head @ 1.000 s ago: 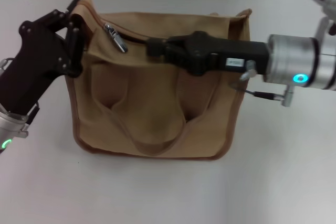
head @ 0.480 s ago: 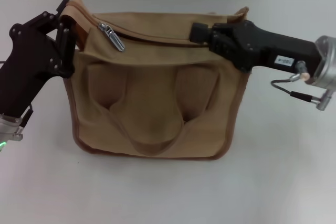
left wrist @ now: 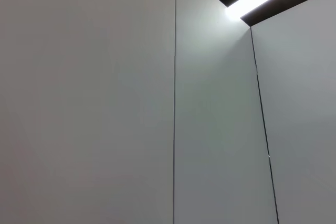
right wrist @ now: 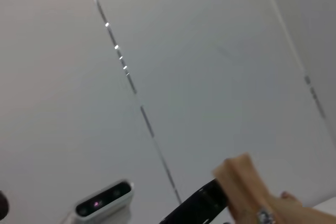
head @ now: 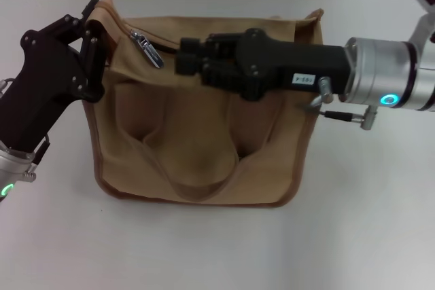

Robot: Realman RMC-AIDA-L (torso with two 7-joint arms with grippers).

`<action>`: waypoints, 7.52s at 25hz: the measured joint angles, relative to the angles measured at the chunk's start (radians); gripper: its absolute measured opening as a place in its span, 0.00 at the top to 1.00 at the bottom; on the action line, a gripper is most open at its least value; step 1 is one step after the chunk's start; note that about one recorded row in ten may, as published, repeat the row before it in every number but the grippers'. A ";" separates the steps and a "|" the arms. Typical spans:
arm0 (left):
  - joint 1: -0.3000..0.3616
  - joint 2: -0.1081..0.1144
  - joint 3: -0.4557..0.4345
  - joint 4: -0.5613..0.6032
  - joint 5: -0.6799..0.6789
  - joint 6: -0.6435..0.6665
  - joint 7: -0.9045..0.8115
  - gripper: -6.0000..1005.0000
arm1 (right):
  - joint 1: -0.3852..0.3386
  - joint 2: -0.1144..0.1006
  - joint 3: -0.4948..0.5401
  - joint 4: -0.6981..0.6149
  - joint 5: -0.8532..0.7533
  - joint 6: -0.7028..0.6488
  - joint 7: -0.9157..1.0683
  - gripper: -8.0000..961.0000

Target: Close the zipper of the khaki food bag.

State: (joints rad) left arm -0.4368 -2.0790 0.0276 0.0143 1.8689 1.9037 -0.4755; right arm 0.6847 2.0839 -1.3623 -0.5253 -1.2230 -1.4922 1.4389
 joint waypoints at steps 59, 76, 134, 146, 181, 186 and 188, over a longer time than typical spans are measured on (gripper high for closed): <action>-0.037 -0.001 0.001 -0.014 0.001 -0.001 0.002 0.97 | 0.116 0.006 -0.040 0.090 0.011 0.065 0.079 0.43; -0.034 -0.001 0.002 -0.018 0.002 0.003 0.002 0.97 | 0.124 0.007 -0.046 0.091 0.011 0.076 0.072 0.52; -0.005 0.003 -0.100 -0.019 -0.007 -0.060 0.029 0.97 | -0.183 -0.083 0.220 0.050 -0.102 -0.002 0.071 1.00; 0.028 0.002 -0.098 -0.020 -0.005 -0.077 0.025 0.97 | -0.262 -0.072 0.369 0.057 -0.100 -0.123 -0.042 0.97; 0.258 0.075 0.152 0.262 0.162 0.086 -0.298 0.22 | -0.264 0.002 0.377 0.205 -0.105 -0.365 -0.623 0.14; 0.216 0.052 0.357 0.331 0.170 0.070 -0.288 0.22 | -0.254 0.003 0.236 0.209 -0.158 -0.434 -0.723 0.14; 0.205 0.041 0.399 0.355 0.174 0.062 -0.287 0.22 | -0.250 0.000 0.161 0.197 -0.175 -0.436 -0.731 0.14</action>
State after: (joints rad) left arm -0.2315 -2.0385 0.4264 0.3694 2.0427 1.9659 -0.7625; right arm 0.4350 2.0842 -1.2011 -0.3278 -1.3985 -1.9278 0.7083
